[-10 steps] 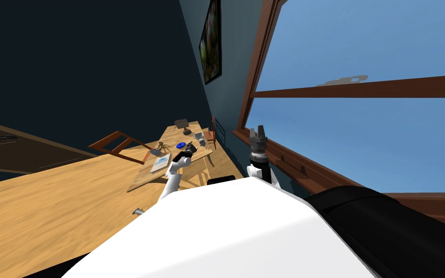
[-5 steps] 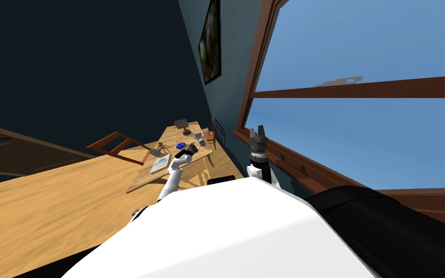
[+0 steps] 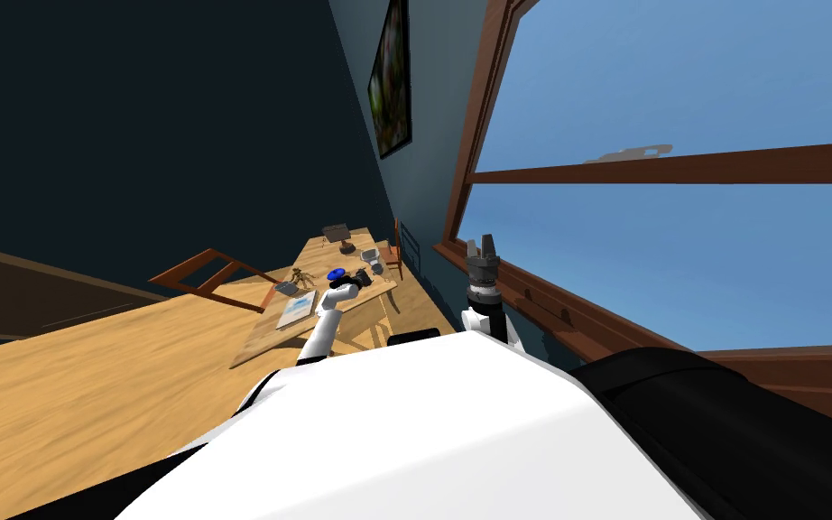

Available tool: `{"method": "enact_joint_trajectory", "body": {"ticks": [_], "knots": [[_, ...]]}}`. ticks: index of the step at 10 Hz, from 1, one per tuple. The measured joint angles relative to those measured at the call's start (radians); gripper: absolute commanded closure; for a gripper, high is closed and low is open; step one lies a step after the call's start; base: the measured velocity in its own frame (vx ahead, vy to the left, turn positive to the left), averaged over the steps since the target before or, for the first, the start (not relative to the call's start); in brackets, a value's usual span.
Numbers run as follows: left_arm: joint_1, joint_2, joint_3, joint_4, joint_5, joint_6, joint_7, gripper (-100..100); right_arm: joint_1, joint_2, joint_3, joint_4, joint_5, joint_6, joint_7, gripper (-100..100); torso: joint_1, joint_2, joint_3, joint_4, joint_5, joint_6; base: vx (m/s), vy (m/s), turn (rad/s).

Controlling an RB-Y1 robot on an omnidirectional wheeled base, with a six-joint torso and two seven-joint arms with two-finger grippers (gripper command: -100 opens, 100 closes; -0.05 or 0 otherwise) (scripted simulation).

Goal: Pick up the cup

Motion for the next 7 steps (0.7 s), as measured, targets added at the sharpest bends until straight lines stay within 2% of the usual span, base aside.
{"method": "enact_joint_trajectory", "body": {"ticks": [7], "knots": [[-0.128, 0.051, -0.022, 0.175, 0.046, 0.161, 0.010, -100, 0.000, 0.000, 0.000, 0.000, 0.000, 0.000, 0.000, 0, 0.000, -0.001, -0.001, 0.000, 0.000, 0.000, 0.052, 0.013, -0.070]]}}
